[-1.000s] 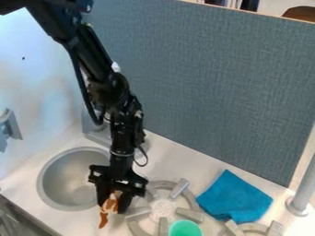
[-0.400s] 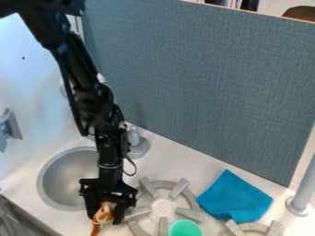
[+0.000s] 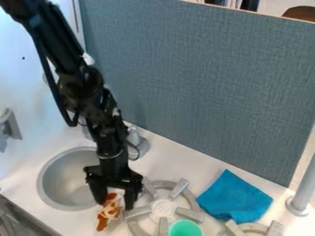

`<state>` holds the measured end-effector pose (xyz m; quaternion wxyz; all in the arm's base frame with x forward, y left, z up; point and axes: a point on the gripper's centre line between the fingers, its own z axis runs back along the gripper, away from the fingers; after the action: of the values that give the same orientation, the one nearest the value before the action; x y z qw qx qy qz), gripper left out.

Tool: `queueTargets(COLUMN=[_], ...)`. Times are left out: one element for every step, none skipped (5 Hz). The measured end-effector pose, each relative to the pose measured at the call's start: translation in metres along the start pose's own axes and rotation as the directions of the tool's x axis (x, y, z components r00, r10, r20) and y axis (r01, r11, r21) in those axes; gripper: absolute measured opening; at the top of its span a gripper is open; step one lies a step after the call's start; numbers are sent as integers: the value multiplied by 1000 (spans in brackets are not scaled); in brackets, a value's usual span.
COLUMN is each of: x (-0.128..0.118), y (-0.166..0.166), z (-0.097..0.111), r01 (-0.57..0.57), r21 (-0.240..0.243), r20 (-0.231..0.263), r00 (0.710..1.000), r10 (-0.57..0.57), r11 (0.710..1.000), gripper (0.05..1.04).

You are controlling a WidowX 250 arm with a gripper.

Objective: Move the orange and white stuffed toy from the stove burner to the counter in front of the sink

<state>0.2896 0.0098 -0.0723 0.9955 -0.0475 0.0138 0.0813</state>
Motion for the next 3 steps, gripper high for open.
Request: queueTargets(x=[8,12,25], y=[-12,-38,-66], z=[28,46,56], r01=[50,131,220], r21=[0,25,48], r20=[111,154,184], r00=[993,979,957], r10=[-49,-133,-225], r11=[999,991,974], gripper=[994,996,996])
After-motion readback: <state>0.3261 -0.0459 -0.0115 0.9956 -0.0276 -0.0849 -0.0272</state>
